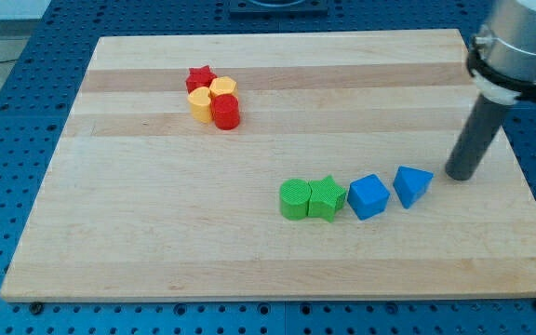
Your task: Move the blue triangle to the right of the blue cube
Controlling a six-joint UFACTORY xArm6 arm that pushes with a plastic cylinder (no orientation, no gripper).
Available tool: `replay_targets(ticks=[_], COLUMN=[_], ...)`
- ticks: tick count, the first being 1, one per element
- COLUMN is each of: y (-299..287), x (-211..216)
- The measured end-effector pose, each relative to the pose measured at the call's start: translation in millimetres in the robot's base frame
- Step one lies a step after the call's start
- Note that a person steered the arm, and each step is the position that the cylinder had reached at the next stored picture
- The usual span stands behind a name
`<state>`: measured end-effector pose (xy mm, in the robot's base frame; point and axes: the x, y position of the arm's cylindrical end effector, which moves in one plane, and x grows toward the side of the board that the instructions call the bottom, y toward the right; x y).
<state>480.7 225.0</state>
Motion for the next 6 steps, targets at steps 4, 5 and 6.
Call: replay_targets(ticks=[4,5,6], y=[-30,-40,-44], x=[16,26,32])
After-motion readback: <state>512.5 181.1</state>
